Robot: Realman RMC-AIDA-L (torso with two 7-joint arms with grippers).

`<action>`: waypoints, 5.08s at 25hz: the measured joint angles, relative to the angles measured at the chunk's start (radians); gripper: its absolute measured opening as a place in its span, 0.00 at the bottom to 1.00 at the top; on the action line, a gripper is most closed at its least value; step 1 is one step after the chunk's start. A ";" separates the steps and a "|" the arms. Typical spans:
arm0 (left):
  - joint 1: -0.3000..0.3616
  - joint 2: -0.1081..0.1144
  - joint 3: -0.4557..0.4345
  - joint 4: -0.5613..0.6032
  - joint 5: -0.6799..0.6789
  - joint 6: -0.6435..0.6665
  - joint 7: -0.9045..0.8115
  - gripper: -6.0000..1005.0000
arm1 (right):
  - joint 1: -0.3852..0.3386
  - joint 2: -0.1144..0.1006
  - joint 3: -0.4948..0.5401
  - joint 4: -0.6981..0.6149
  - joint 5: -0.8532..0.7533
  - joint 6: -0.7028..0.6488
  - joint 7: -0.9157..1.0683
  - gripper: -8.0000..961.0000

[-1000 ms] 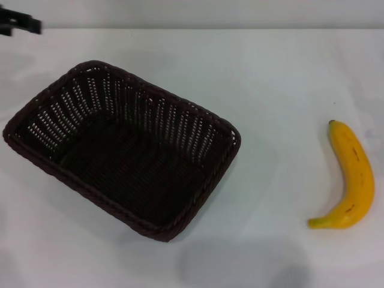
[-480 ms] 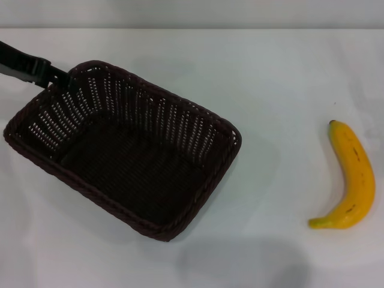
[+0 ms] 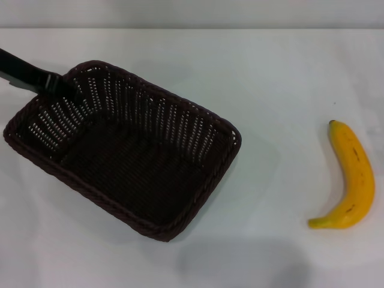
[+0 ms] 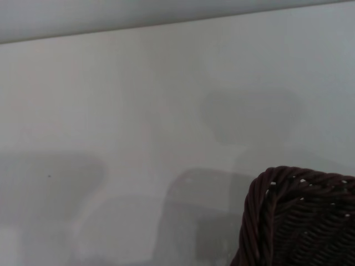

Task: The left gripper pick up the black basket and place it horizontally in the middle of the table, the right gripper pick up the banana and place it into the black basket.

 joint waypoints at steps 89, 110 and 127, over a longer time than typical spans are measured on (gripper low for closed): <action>0.117 -0.059 -0.138 -0.161 -0.429 0.257 0.054 0.53 | 0.006 0.000 0.015 0.007 -0.009 -0.006 -0.008 0.87; 0.427 -0.199 -0.151 -0.054 -1.278 0.350 0.841 0.82 | -0.004 -0.011 -0.034 -0.032 -0.012 -0.029 0.172 0.87; 0.402 -0.228 -0.150 -0.451 -1.938 0.352 1.661 0.82 | -0.216 -0.107 -0.522 -0.555 -0.223 -0.152 0.840 0.87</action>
